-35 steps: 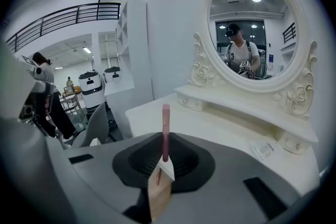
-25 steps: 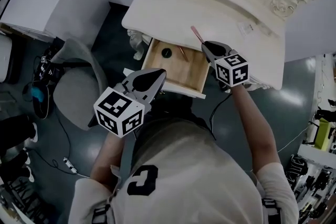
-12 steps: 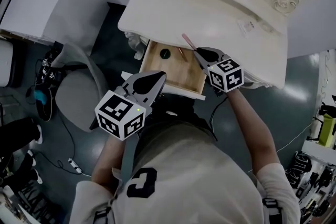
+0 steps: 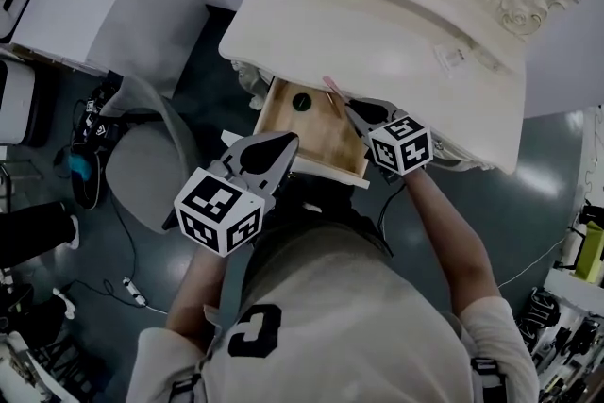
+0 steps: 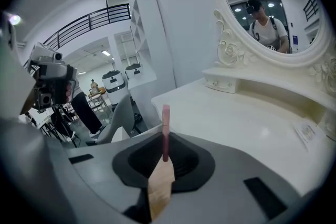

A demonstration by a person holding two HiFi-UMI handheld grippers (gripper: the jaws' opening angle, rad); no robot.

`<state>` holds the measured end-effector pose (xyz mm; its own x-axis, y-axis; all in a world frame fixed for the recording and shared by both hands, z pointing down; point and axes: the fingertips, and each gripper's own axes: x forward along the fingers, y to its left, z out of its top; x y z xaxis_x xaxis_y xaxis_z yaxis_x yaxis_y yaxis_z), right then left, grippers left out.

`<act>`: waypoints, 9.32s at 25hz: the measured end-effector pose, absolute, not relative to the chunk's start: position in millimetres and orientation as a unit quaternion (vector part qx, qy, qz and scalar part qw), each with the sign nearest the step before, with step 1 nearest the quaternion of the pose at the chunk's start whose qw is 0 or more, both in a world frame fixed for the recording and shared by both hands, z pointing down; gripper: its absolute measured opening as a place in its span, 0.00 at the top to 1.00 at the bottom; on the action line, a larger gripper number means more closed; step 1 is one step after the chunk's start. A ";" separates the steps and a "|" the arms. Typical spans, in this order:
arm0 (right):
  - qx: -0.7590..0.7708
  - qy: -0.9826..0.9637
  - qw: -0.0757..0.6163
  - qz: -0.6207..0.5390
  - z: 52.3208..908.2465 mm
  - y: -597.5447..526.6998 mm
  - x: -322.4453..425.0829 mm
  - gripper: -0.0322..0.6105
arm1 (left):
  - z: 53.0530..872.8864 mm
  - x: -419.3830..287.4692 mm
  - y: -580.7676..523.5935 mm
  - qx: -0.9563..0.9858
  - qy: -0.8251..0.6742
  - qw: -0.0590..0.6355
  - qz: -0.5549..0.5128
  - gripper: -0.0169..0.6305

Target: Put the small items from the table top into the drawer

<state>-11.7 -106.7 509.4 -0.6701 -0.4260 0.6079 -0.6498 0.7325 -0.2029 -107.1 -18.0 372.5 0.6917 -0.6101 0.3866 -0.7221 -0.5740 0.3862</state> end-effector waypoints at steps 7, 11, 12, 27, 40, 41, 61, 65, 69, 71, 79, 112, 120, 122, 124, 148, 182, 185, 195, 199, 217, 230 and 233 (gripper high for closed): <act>0.283 -0.890 0.287 0.214 524.0 -99.9 -15.8 0.86 | 380.9 -106.1 -17.1 0.874 -0.386 0.273 0.111 0.89; 0.274 -0.889 0.294 0.217 531.1 -97.2 -19.8 0.86 | 386.1 -105.9 -18.2 0.872 -0.386 0.279 0.111 0.89; 0.273 -0.889 0.296 0.219 533.4 -95.9 -20.9 0.86 | 387.0 -106.3 -17.9 0.872 -0.386 0.281 0.111 0.89; 0.264 -0.869 0.338 0.246 581.0 -91.1 -30.9 0.86 | 403.9 -118.4 -27.7 0.864 -0.384 0.305 0.116 0.89; 0.309 -0.838 0.341 0.292 622.7 -108.9 -25.6 0.86 | 413.4 -119.3 -40.2 0.861 -0.376 0.316 0.136 0.89; 0.311 -0.837 0.340 0.296 625.1 -108.7 -26.2 0.86 | 413.8 -119.5 -40.5 0.861 -0.375 0.316 0.137 0.89; 0.347 -0.803 0.342 0.343 660.6 -115.6 -24.8 0.86 | 426.9 -132.9 -39.9 0.853 -0.378 0.332 0.139 0.89; 0.355 -0.796 0.348 0.345 666.1 -118.6 -23.1 0.86 | 427.9 -134.2 -41.3 0.853 -0.378 0.332 0.138 0.89; 0.356 -0.795 0.356 0.339 669.0 -121.3 -24.1 0.86 | 429.6 -135.9 -41.4 0.851 -0.379 0.336 0.137 0.89; 0.356 -0.794 0.358 0.339 670.9 -122.4 -25.8 0.86 | 431.4 -137.5 -40.6 0.850 -0.381 0.338 0.137 0.89; 0.357 -0.793 0.358 0.340 679.3 -127.3 -35.5 0.86 | 436.8 -144.2 -39.8 0.845 -0.388 0.343 0.135 0.89; 0.383 -0.800 0.344 0.307 655.1 -122.9 -37.4 0.78 | 425.3 -158.0 -22.5 0.854 -0.390 0.323 0.119 0.89; 0.398 -0.801 0.333 0.299 637.9 -113.8 -30.1 0.78 | 415.1 -152.8 -14.0 0.864 -0.379 0.312 0.115 0.89; 0.405 -0.800 0.327 0.299 631.2 -111.3 -25.7 0.78 | 412.0 -149.2 -13.6 0.868 -0.371 0.309 0.114 0.89; 0.409 -0.802 0.317 0.299 623.9 -109.7 -25.7 0.78 | 408.1 -147.5 -14.3 0.872 -0.366 0.304 0.115 0.89; 0.491 -0.780 0.250 0.297 563.8 -72.9 46.9 0.80 | 379.9 -73.6 -0.9 0.921 -0.260 0.261 0.125 0.89; 0.582 -0.735 0.209 0.276 510.2 -86.1 185.7 0.80 | 362.4 19.0 6.2 0.944 -0.179 0.245 0.133 0.89; 0.577 -0.740 0.215 0.271 510.6 -101.9 196.7 0.80 | 364.0 26.2 0.6 0.941 -0.185 0.247 0.138 0.89; 0.552 -0.755 0.230 0.269 518.9 -151.5 232.6 0.80 | 371.8 55.4 -27.2 0.928 -0.213 0.262 0.158 0.89; 0.546 -0.757 0.238 0.269 523.5 -173.5 249.6 0.80 | 374.9 66.1 -39.7 0.922 -0.224 0.268 0.167 0.89; 0.509 -0.769 0.299 0.245 550.6 -265.7 297.9 0.63 | 394.6 105.9 -73.1 0.901 -0.259 0.296 0.184 0.89; 0.453 -0.771 0.365 0.261 593.9 -291.6 298.2 0.59 | 407.8 103.6 -81.4 0.890 -0.271 0.312 0.194 0.89; 0.448 -0.779 0.360 0.252 593.3 -291.9 297.8 0.59 | 410.4 103.2 -82.1 0.889 -0.271 0.314 0.194 0.89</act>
<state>297.8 -291.9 593.3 -0.3396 -0.5165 0.7861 -0.8793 0.4711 -0.0704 103.2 -82.1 410.4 0.7778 -0.3601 0.5151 -0.6039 -0.6553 0.4537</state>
